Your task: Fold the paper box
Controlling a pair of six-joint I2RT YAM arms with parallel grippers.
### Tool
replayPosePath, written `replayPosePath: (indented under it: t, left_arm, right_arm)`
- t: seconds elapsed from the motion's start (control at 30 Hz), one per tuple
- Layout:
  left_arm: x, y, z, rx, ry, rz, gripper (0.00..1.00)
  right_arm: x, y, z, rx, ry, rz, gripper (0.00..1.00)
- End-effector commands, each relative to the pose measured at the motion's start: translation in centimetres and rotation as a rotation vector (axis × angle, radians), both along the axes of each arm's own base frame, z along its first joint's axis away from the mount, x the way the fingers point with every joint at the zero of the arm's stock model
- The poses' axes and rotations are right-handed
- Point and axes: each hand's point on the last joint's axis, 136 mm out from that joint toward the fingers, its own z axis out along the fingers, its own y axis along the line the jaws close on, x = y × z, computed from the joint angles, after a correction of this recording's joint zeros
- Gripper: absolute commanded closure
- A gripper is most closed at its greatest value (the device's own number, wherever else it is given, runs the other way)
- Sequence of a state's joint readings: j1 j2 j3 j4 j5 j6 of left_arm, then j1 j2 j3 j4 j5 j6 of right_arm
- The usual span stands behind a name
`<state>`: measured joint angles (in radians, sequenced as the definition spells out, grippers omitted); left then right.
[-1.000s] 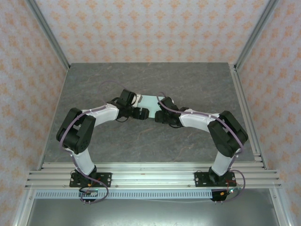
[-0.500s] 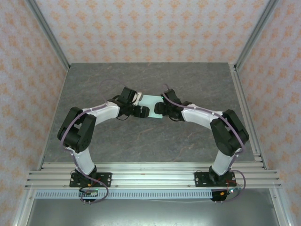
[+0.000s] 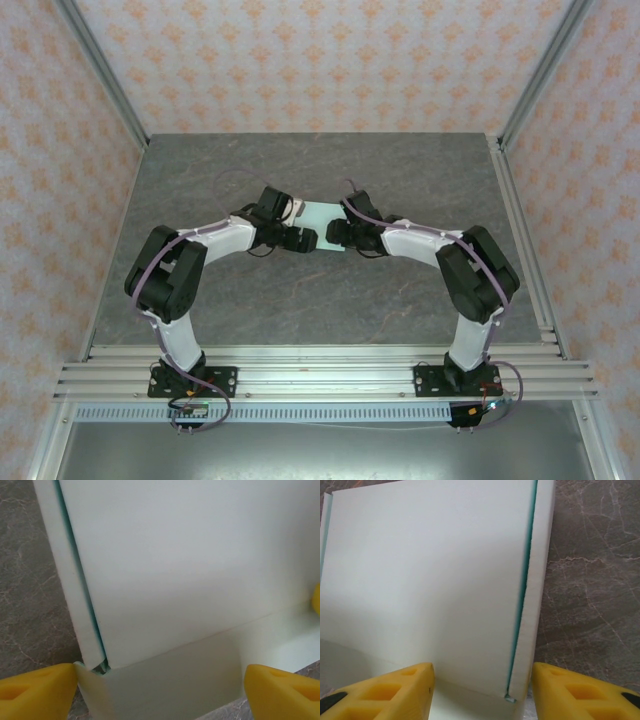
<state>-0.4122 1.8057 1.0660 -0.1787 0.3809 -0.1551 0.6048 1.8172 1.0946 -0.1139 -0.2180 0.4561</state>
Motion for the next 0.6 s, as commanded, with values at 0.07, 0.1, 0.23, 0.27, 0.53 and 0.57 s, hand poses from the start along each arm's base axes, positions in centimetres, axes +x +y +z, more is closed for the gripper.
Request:
replayPosePath:
  t: [0.07, 0.1, 0.23, 0.27, 0.53, 0.57]
  left_arm:
    - [-0.22, -0.61, 0.21, 0.001, 0.017, -0.012, 0.13]
    - [-0.27, -0.67, 0.21, -0.003, 0.019, -0.012, 0.13]
    - [-0.53, -0.96, 0.29, -0.017, 0.031, -0.018, 0.19]
    - [-0.6, -0.93, 0.3, -0.017, 0.035, -0.016, 0.19]
    - [-1.02, -0.66, 0.31, -0.006, 0.048, -0.014, 0.29]
    - [-0.94, -0.62, 0.32, -0.003, 0.046, -0.011, 0.3]
  right_arm:
    - [0.81, 0.43, 0.25, 0.023, -0.005, -0.013, 0.47]
    - [0.81, 0.43, 0.17, 0.023, -0.003, -0.015, 0.46]
    - [0.88, 0.54, 0.26, 0.027, -0.004, -0.014, 0.47]
    - [0.87, 0.57, 0.28, 0.029, -0.005, -0.012, 0.47]
    - [0.9, 0.71, 0.12, 0.033, -0.001, -0.011, 0.47]
    - [0.85, 0.75, 0.06, 0.033, 0.002, -0.01, 0.47]
